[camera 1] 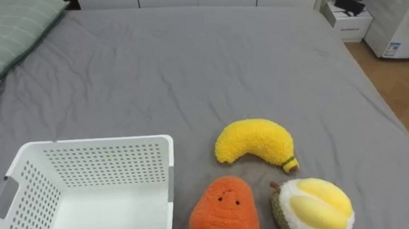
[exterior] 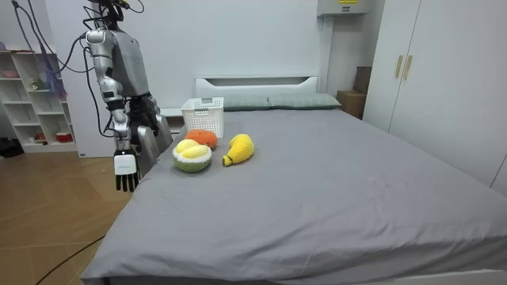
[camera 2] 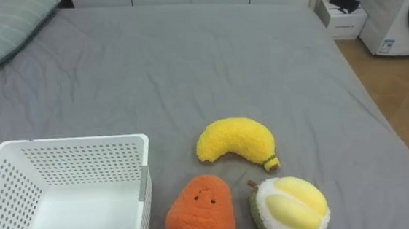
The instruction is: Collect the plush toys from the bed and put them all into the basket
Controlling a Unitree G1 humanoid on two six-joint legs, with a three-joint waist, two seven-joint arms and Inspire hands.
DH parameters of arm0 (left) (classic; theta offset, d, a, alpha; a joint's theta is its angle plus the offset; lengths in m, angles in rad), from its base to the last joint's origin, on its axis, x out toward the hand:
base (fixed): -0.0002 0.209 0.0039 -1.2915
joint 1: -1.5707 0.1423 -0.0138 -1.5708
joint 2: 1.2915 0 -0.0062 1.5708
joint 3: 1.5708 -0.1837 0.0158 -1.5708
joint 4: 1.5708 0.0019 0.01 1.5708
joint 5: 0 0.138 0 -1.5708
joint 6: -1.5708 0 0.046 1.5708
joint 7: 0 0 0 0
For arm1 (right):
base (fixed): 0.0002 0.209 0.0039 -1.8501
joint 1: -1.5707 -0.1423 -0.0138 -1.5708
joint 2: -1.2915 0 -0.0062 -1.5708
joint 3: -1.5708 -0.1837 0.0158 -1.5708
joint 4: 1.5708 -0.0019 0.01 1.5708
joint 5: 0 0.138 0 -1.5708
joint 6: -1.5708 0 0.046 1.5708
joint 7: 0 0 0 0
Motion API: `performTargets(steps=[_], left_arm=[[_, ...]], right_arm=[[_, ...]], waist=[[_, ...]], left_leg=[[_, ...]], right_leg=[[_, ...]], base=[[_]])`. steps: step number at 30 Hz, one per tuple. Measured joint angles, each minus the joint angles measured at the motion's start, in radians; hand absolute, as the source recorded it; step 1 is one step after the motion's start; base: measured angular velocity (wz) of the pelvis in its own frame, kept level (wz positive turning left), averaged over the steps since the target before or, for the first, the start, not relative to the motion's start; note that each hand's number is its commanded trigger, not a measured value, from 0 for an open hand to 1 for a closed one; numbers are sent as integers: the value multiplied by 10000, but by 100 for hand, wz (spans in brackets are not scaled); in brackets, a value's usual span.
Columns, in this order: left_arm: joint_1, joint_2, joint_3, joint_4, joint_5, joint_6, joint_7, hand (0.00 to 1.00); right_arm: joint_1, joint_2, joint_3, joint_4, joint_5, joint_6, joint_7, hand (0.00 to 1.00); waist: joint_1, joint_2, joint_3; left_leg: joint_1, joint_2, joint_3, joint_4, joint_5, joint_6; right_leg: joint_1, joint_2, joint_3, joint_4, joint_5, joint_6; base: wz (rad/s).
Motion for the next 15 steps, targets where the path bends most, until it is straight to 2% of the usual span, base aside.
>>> performTargets(steps=[15], left_arm=[[-41,13,21,-71,-18,4,189,0]], right_arm=[[70,33,-104,-16,325,25,22,0]], waist=[[58,0,-12]], left_leg=[[-149,-2,3,-6,0,1]], right_leg=[[-127,6,17,15,3,-3]], base=[[0]])
